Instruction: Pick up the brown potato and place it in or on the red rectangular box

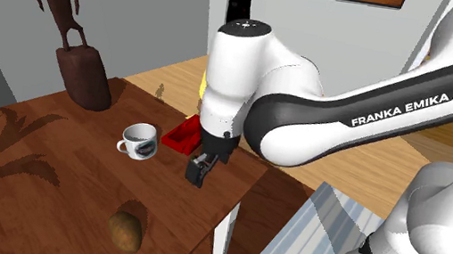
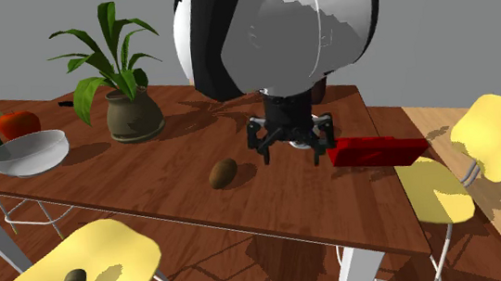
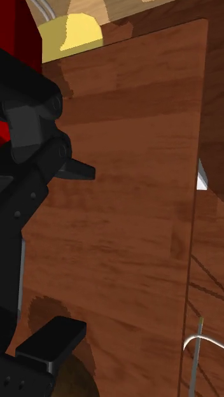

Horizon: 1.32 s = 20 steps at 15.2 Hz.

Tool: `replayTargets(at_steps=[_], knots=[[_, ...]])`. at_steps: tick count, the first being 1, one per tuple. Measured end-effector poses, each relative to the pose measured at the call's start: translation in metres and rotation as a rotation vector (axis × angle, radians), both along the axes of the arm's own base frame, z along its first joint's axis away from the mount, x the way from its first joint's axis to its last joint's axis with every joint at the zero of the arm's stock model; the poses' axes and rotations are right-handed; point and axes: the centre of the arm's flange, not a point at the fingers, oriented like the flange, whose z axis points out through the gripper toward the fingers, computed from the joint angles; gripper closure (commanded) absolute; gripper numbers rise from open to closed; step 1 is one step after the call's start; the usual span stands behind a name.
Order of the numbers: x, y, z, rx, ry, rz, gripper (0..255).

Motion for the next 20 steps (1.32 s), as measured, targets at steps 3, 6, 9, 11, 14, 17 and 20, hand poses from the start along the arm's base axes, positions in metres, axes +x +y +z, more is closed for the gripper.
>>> replayTargets(at_steps=[3, 6, 9, 11, 14, 17, 20], knots=[[0.007, 0.033, -0.016, 0.014, -0.013, -0.001, 0], [0.015, 0.068, -0.032, 0.029, -0.025, -0.003, 0], [0.024, 0.099, -0.044, 0.043, -0.038, -0.003, 0], [0.027, 0.122, -0.053, 0.052, -0.046, -0.003, 0], [0.038, 0.156, -0.065, 0.068, -0.059, -0.005, 0], [0.046, 0.177, -0.078, 0.076, -0.068, -0.007, 0], [0.05, 0.18, -0.09, 0.077, -0.07, -0.008, 0]])
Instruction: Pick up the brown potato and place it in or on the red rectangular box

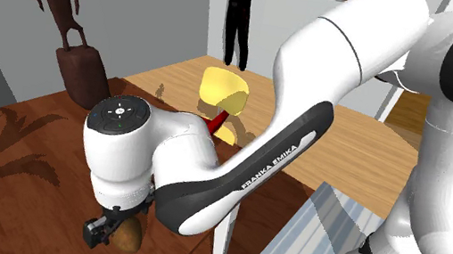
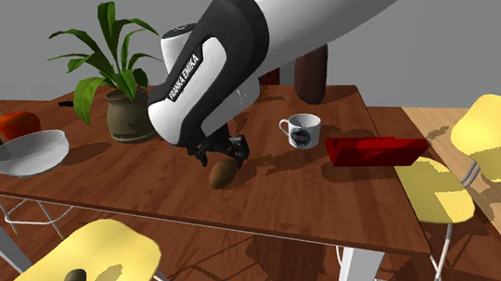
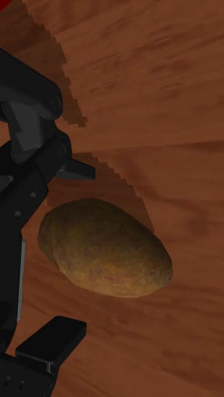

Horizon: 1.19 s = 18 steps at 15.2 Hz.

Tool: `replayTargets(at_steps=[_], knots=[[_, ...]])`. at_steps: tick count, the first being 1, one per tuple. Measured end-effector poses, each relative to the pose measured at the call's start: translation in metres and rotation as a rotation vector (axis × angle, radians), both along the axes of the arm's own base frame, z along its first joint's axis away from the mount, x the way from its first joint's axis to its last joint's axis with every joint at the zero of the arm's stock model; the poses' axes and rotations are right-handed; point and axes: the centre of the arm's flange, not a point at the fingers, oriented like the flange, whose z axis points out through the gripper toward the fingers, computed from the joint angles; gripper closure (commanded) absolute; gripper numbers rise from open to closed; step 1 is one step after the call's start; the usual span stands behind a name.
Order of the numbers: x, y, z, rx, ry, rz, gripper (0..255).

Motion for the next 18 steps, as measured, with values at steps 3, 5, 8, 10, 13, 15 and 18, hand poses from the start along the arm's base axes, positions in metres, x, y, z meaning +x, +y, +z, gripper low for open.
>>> replayTargets(at_steps=[3, 5, 8, 10, 13, 15, 18], knots=[[0.006, 0.002, -0.019, 0.0, 0.0, 0.0, 0], [0.006, 0.002, -0.024, 0.0, 0.0, 0.0, 0], [0.006, 0.002, -0.025, 0.0, -0.001, 0.0, 0], [0.006, 0.002, -0.025, 0.0, -0.001, 0.0, 0], [0.006, 0.002, -0.025, 0.0, -0.001, 0.0, 255], [0.006, 0.002, -0.025, 0.0, -0.001, 0.0, 255], [0.006, 0.002, -0.025, 0.0, -0.001, 0.0, 255]])
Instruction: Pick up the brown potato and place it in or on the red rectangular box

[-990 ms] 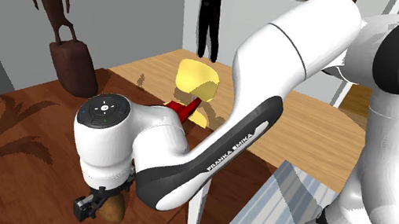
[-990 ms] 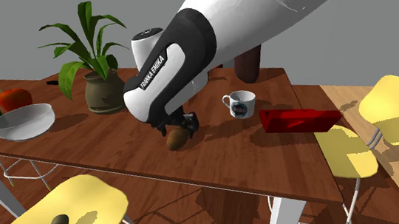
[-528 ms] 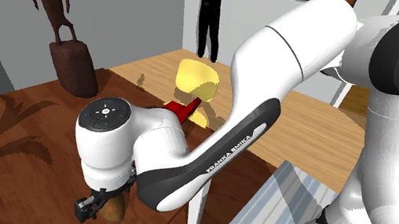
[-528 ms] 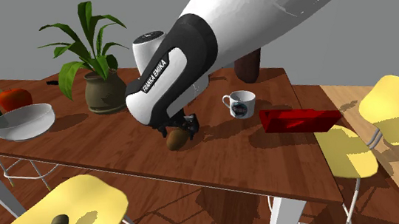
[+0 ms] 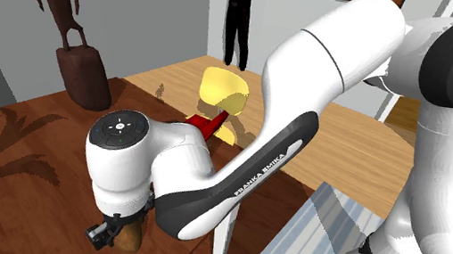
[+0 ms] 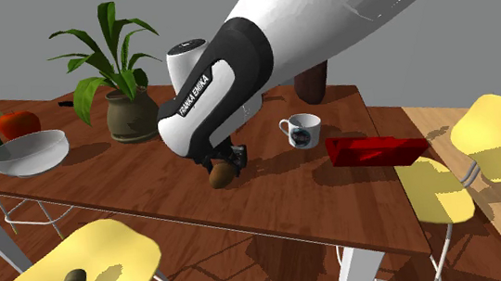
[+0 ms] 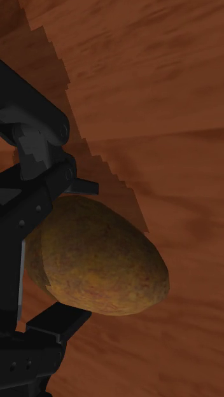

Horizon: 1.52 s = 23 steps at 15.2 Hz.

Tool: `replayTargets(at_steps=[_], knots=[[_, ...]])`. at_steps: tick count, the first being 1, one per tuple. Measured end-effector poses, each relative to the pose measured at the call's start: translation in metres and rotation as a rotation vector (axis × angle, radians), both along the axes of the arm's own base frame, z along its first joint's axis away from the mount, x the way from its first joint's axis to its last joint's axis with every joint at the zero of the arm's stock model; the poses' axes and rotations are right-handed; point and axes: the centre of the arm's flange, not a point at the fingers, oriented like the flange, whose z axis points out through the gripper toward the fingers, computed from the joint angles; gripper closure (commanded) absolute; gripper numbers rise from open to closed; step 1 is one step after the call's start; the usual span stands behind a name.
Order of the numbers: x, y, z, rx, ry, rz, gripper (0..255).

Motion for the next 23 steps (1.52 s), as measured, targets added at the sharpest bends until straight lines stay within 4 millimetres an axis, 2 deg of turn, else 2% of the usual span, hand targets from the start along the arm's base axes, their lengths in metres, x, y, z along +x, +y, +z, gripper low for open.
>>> replayTargets(at_steps=[5, 23], knots=[[0.0, 0.0, 0.006, 0.0, 0.0, 0.0, 255], [0.0, 0.0, 0.1, 0.0, 0.0, 0.0, 255]])
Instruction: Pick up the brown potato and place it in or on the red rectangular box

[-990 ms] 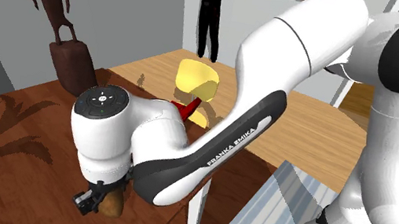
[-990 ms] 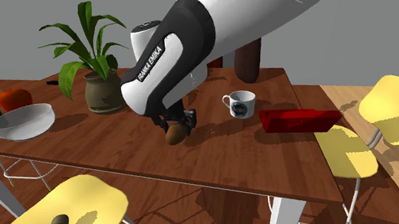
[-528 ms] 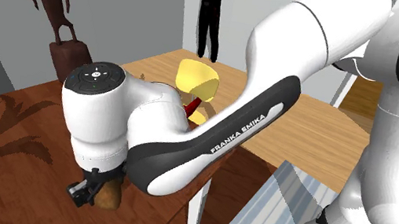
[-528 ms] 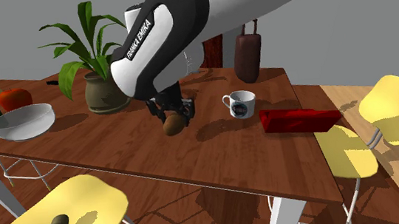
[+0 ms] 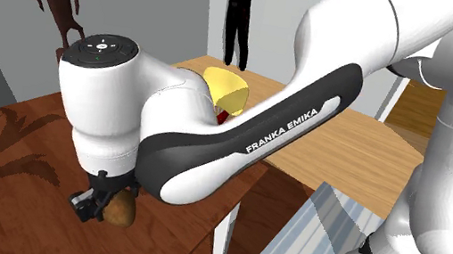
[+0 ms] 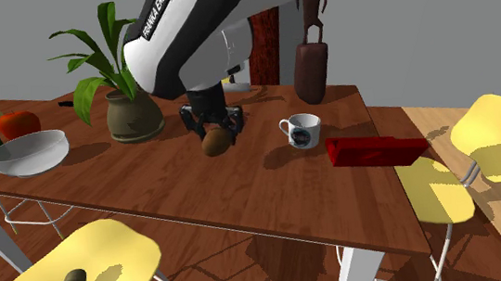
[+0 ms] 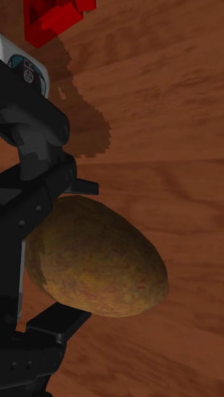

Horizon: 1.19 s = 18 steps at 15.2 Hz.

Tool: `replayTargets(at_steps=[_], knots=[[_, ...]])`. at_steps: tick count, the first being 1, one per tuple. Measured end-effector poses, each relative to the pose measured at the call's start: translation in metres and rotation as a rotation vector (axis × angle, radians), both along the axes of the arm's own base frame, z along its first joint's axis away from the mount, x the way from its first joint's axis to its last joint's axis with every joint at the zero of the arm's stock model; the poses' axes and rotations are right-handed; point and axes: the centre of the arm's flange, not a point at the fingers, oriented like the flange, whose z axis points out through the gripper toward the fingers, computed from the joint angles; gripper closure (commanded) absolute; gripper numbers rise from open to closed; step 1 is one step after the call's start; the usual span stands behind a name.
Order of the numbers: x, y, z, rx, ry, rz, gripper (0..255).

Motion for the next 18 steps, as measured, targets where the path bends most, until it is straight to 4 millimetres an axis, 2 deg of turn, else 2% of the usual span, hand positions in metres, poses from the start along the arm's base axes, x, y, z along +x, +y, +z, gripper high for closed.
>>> replayTargets(at_steps=[13, 15, 18], knots=[[0.0, -0.001, 0.067, 0.0, 0.0, 0.0, 255], [0.008, -0.014, 0.072, 0.0, 0.0, 0.0, 255], [0.027, -0.043, 0.072, 0.0, 0.001, -0.001, 255]])
